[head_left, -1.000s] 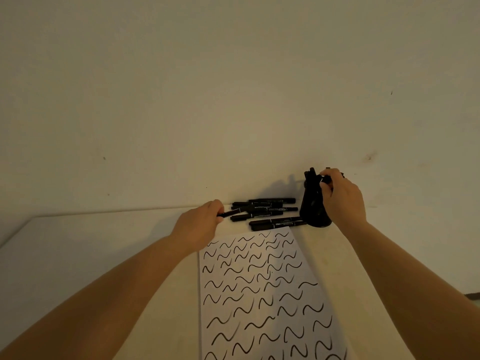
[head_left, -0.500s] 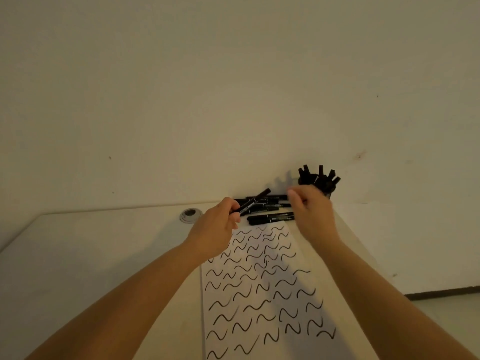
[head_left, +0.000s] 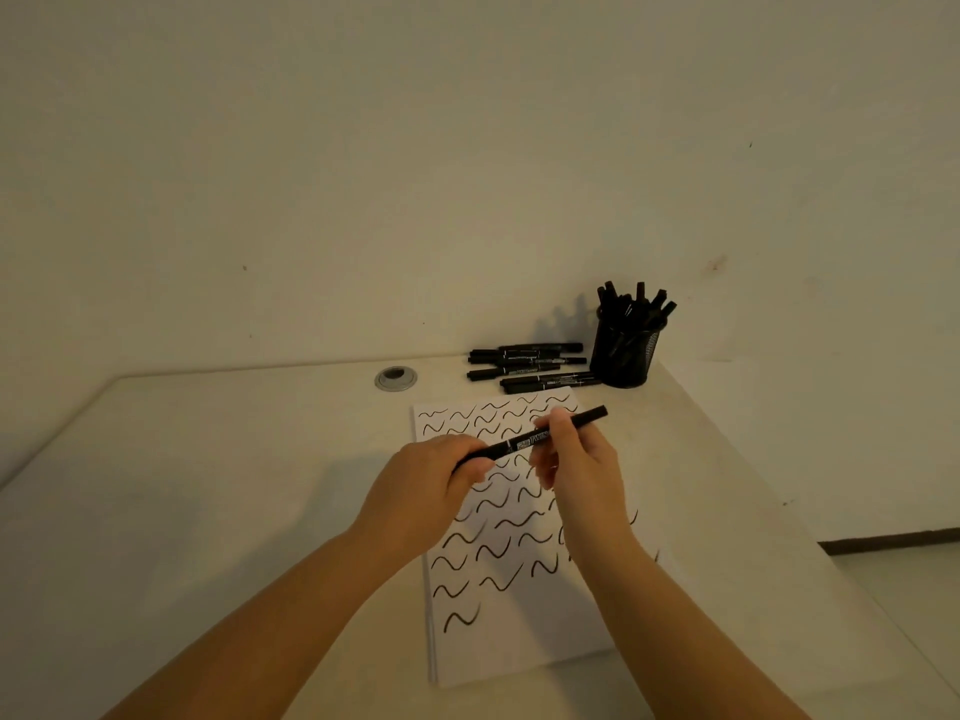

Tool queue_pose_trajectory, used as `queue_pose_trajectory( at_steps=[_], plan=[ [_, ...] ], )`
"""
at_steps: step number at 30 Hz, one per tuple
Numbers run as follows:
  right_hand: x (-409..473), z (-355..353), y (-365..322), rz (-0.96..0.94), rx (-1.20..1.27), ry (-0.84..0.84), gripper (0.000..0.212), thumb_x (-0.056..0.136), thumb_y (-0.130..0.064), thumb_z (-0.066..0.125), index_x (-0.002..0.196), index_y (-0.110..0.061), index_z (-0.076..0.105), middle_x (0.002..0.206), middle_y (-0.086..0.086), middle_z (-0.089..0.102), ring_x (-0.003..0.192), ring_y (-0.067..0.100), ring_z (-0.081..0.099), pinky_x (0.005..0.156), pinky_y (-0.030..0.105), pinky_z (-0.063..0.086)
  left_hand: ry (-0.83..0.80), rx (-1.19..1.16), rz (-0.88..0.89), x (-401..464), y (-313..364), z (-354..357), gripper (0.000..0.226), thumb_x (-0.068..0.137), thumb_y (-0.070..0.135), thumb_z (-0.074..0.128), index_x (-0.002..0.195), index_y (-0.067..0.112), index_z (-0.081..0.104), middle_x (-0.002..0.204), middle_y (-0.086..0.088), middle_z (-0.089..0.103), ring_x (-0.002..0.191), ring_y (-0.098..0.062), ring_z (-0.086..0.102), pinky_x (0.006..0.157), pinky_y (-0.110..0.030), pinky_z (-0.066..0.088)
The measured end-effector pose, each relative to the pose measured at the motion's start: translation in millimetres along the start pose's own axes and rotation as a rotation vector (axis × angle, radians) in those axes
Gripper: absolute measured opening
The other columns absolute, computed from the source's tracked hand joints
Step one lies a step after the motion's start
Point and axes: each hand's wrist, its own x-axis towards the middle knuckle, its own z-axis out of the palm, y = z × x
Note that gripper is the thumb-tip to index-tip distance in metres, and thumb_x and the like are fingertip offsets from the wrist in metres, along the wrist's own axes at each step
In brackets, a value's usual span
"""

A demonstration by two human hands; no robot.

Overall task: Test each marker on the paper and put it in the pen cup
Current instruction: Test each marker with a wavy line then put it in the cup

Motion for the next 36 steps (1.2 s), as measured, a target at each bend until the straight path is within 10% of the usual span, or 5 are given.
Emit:
queue_pose_trajectory(
  at_steps=[5, 13, 20, 26, 36],
  plan=[
    [-22.4, 3.9, 6.5, 0.089, -0.061, -0.107, 0.042, 0.094, -0.034, 0.044, 0.062, -0.012, 0.061, 0.037, -0.003, 0.048, 0.032, 0.005, 0.037, 0.035, 0.016, 0.031, -0.027, 0.246, 0.054, -23.6, 14.6, 2.8, 0.032, 0.094, 0.046, 0.024, 0.096, 0.028, 0.05, 0.073, 0.012, 0.049, 0.064, -0.011, 0.049, 0.059, -0.027, 0.04],
    [-5.7, -56.9, -6.4, -0.003, -0.14, 0.186, 0.029, 0.092, -0.017, 0.046, 0.067, -0.009, 0.058, 0.06, 0.007, 0.054, 0.041, 0.009, 0.045, 0.039, 0.02, 0.036, -0.169, -0.333, -0.251, -46.0, -16.6, -26.3, 0.035, 0.098, 0.028, 0.036, 0.067, 0.024, 0.052, 0.05, 0.005, 0.05, 0.053, -0.01, 0.046, 0.062, -0.03, 0.039],
    [-55.6, -44.4, 29.1, -0.125, -0.387, -0.275, 0.023, 0.086, -0.026, 0.058, 0.065, -0.017, 0.058, 0.044, -0.002, 0.056, 0.042, 0.006, 0.05, 0.048, 0.015, 0.044, -0.166, -0.333, -0.157, -46.0, -17.3, 0.1, 0.028, 0.097, 0.032, 0.034, 0.086, 0.033, 0.059, 0.077, 0.026, 0.068, 0.061, -0.011, 0.057, 0.066, -0.019, 0.046],
    [-65.9, -41.8, 43.6, -0.148, -0.465, -0.245, 0.018, 0.084, -0.018, 0.06, 0.068, -0.019, 0.055, 0.047, -0.005, 0.057, 0.045, 0.004, 0.053, 0.051, 0.017, 0.046, -0.184, -0.305, -0.158, -53.1, -17.1, 23.4, 0.025, 0.097, 0.028, 0.036, 0.088, 0.03, 0.059, 0.09, 0.02, 0.068, 0.09, 0.004, 0.059, 0.083, -0.02, 0.045],
    [-67.2, -44.8, 45.0, -0.188, -0.549, -0.184, 0.029, 0.084, -0.014, 0.059, 0.06, -0.02, 0.045, 0.047, -0.012, 0.052, 0.043, 0.003, 0.046, 0.044, 0.013, 0.037, -0.117, -0.315, -0.143, -55.0, -20.2, 26.8, 0.027, 0.097, 0.026, 0.037, 0.091, 0.022, 0.063, 0.079, 0.028, 0.067, 0.046, -0.005, 0.045, 0.049, -0.015, 0.037]
  ],
)
